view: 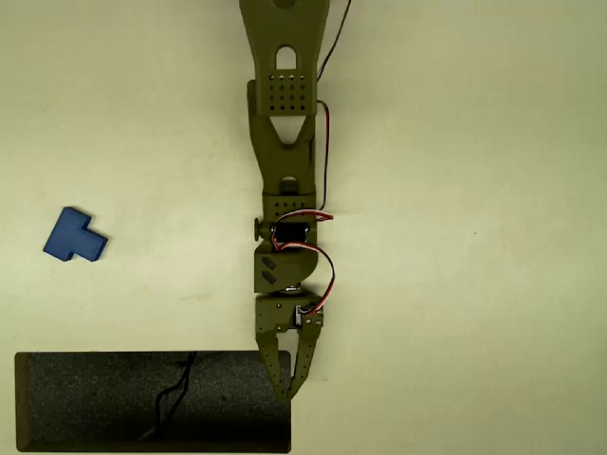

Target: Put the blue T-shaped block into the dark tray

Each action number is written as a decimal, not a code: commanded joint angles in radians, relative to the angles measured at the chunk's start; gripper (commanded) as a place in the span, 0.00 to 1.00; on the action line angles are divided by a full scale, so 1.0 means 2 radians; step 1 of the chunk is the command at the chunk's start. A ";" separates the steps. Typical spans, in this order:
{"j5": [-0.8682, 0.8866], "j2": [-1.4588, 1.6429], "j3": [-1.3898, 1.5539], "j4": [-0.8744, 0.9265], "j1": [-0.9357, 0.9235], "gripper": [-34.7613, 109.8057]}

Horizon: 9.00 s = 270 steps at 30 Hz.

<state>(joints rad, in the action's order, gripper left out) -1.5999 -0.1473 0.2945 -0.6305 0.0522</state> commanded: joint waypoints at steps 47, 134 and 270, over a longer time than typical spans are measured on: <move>0.130 0.622 -0.023 1.193 -0.026 0.24; -0.230 0.257 0.114 0.529 -0.326 0.24; -0.007 -0.004 0.002 -0.015 -0.015 0.24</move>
<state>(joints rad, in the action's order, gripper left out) -1.5984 -0.1488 0.2945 -0.6305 0.0199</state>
